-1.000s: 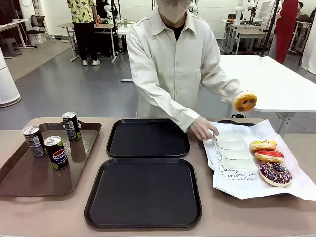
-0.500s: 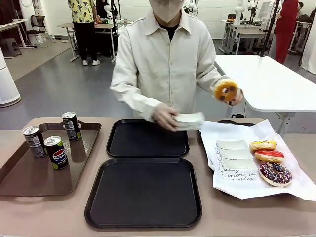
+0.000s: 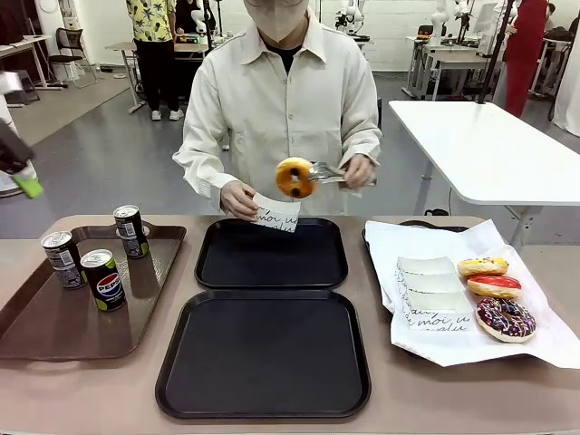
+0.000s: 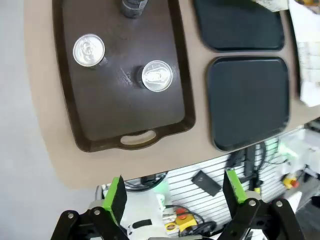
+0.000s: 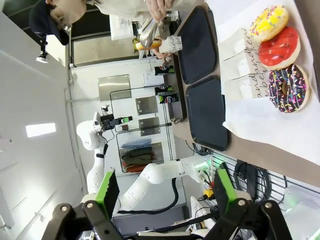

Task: Set up donuts and drinks on trays.
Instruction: Pick up one Pepsi coke and place it on the Flat Tray.

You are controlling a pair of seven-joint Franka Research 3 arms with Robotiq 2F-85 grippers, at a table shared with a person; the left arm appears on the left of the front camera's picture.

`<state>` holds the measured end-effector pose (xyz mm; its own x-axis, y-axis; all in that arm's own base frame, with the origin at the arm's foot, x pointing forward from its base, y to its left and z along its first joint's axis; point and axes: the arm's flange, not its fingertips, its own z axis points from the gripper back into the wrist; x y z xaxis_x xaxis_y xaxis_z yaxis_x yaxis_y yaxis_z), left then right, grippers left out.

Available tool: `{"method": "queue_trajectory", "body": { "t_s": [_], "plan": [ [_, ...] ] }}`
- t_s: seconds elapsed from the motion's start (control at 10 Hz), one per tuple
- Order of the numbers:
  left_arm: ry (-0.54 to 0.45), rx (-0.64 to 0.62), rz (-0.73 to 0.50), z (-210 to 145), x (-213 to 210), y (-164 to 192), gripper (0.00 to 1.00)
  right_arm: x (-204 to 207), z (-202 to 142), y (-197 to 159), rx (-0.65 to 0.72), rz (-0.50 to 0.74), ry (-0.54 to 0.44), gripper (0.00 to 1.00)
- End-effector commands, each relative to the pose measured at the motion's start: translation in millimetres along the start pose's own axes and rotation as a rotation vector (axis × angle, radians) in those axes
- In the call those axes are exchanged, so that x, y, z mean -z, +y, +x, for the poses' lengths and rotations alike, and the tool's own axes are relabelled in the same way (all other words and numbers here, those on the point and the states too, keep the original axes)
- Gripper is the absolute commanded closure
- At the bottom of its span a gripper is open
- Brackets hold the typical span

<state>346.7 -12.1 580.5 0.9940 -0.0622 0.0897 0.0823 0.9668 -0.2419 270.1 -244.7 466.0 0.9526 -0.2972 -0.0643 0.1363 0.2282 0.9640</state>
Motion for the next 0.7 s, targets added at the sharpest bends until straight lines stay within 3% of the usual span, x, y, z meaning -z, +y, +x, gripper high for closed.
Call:
{"method": "queue_trajectory", "body": {
  "t_s": [0.0, 0.3, 0.4, 0.5, 0.6],
  "plan": [
    [0.018, -0.025, 0.129, 34, 35, -25, 0.0, 0, 0, -1, -0.007, 0.025, -0.007, 0.0],
    [-0.076, -0.001, 0.268, 57, 104, -44, 0.0, 0, 0, -1, -0.007, 0.025, -0.007, 0.0],
    [-0.147, 0.005, 0.278, 57, 109, -41, 0.0, 0, 0, -1, -0.007, 0.025, -0.007, 0.0],
    [-0.039, 0.028, 0.189, 53, 89, -53, 0.0, 0, 0, -1, -0.007, 0.025, -0.007, 0.0],
    [-0.039, 0.028, 0.189, 53, 89, -53, 0.0, 0, 0, -1, -0.007, 0.025, -0.007, 0.0]
  ]
}}
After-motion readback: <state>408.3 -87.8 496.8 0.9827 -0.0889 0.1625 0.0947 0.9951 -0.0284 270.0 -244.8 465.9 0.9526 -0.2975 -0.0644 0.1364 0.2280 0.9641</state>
